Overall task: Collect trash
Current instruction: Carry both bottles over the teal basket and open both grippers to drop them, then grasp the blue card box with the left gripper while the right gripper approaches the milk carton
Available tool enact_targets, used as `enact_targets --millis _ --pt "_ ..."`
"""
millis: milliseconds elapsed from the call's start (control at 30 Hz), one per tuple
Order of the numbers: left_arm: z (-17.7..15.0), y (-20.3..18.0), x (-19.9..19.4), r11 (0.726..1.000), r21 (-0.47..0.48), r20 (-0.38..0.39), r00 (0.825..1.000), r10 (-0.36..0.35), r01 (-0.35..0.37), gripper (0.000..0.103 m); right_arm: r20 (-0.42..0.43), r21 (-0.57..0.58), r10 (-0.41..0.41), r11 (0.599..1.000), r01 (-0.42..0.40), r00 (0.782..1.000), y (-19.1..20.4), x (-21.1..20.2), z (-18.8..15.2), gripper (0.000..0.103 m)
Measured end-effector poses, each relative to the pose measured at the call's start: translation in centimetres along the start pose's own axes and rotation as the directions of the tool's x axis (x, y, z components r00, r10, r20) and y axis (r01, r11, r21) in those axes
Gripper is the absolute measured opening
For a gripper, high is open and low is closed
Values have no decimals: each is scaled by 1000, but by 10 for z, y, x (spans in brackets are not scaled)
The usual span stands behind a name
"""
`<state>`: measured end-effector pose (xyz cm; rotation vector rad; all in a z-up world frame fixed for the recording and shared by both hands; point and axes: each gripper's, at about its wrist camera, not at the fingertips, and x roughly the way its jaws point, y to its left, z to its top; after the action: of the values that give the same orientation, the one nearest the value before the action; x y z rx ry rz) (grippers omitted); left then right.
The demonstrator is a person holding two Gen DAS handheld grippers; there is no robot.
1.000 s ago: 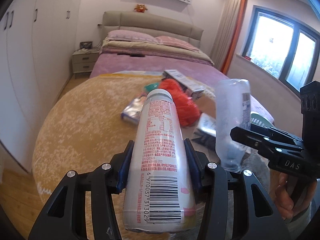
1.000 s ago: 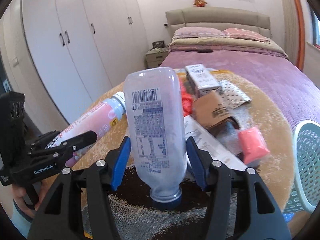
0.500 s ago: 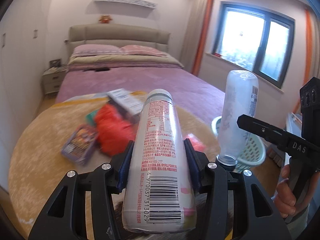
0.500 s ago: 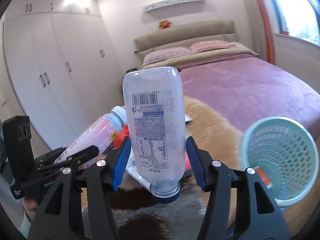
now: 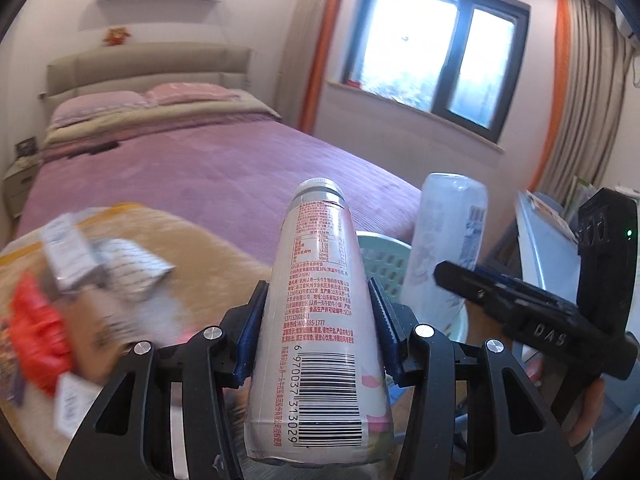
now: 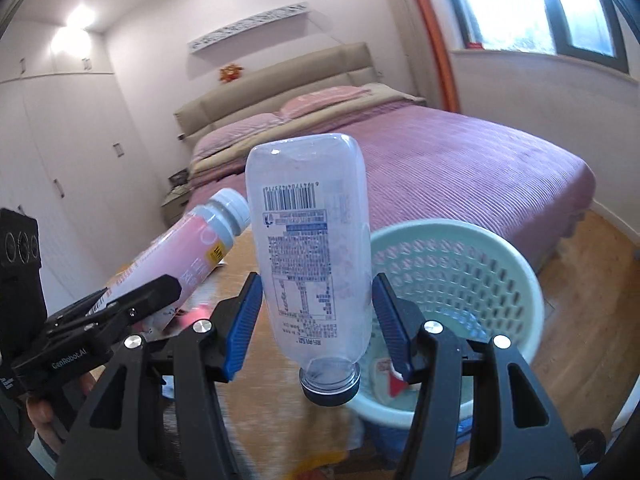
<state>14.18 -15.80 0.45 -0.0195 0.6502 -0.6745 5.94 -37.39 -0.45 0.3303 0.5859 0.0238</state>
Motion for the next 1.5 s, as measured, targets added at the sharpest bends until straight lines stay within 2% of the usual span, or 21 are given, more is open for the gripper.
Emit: enact_targets --millis 233,367,500,600,667,700,800,1067,1200,1333,1500 --pt "-1 -25 78 999 14 -127 991 -44 46 47 -69 39 -95 994 97 993 -45 38 -11 53" --pt "-9 -26 118 995 -28 -214 972 -98 94 47 -127 68 -116 990 125 985 -60 59 -19 53" --pt "-14 -24 139 995 -39 -257 961 -98 91 47 -200 93 -141 982 162 970 -70 82 -24 53" --pt "-17 -25 141 998 -16 -246 967 -67 65 53 -236 106 -139 980 168 962 -76 88 -32 54" --pt "-17 -24 134 999 -6 -231 972 -52 52 70 -247 118 -130 980 163 960 -76 91 -33 57" --pt "-15 -23 127 998 -3 -215 975 -54 55 72 -242 122 -123 980 156 963 -76 89 -31 62" --pt "-10 -23 106 999 14 -178 983 -48 51 73 -204 115 -131 981 156 970 -75 81 -25 69" --pt "-16 -7 29 999 -11 -63 997 -44 43 73 -150 104 -73 991 89 986 -48 53 -26 69" --pt "-27 10 -12 999 -47 -11 1000 -20 20 73 -124 31 -40 999 44 992 -10 40 -28 69" --pt "-38 34 -52 995 -93 34 999 26 -23 73 -104 -30 29 999 -32 994 37 30 -29 69" --pt "-52 80 -99 978 -167 71 988 139 -126 72 -105 -127 115 984 -128 988 101 26 -37 69"
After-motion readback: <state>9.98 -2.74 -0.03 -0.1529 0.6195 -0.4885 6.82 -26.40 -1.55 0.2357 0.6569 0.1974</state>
